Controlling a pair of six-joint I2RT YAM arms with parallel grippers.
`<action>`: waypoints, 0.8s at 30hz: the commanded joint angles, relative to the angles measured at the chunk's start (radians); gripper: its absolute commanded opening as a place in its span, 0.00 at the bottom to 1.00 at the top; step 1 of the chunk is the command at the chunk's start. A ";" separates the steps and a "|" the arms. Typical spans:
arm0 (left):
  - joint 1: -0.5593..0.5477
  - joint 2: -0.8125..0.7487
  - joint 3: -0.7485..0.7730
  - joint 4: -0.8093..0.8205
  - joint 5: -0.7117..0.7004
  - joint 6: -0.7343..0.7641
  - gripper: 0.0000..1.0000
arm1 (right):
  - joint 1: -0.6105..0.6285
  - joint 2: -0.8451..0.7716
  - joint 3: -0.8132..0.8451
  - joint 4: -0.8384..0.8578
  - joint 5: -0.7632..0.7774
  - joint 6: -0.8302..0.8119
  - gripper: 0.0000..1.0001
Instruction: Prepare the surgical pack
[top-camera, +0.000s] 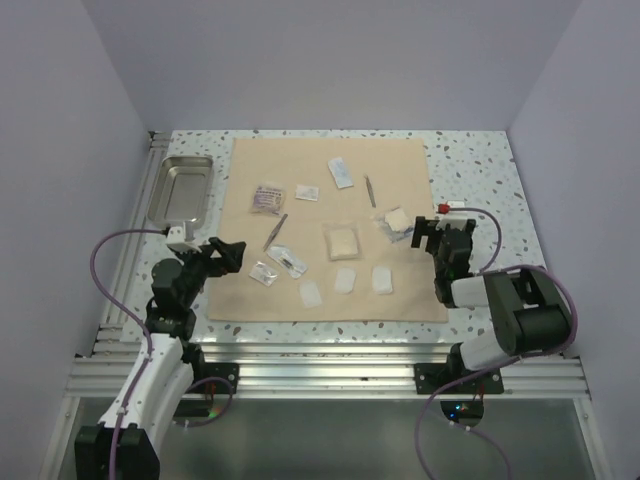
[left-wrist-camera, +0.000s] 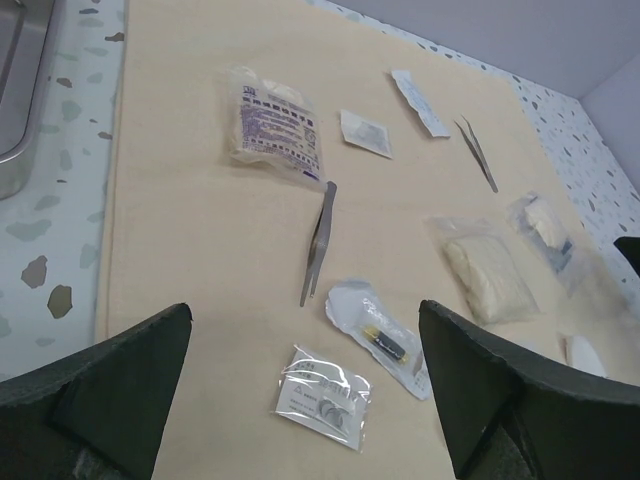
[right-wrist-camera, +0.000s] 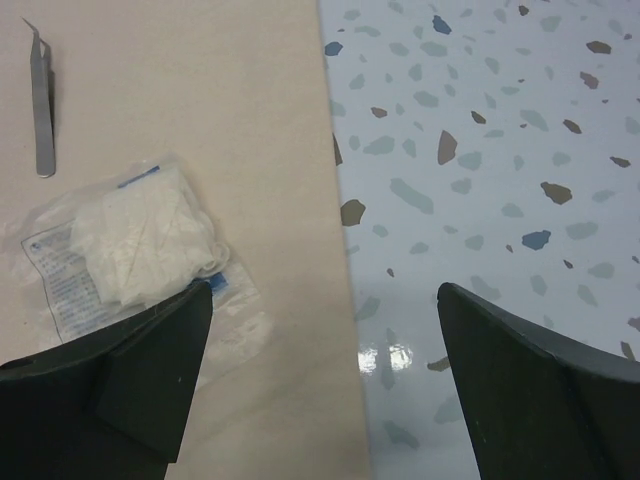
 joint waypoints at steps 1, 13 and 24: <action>-0.001 0.015 -0.003 0.063 0.018 0.002 1.00 | 0.007 -0.161 0.020 -0.155 0.075 0.027 0.99; 0.000 0.156 0.034 0.056 -0.029 -0.070 1.00 | 0.006 -0.477 0.264 -0.888 0.007 0.449 0.99; -0.032 0.512 0.342 -0.056 -0.017 -0.106 0.91 | 0.009 -0.459 0.236 -0.884 -0.176 0.466 0.91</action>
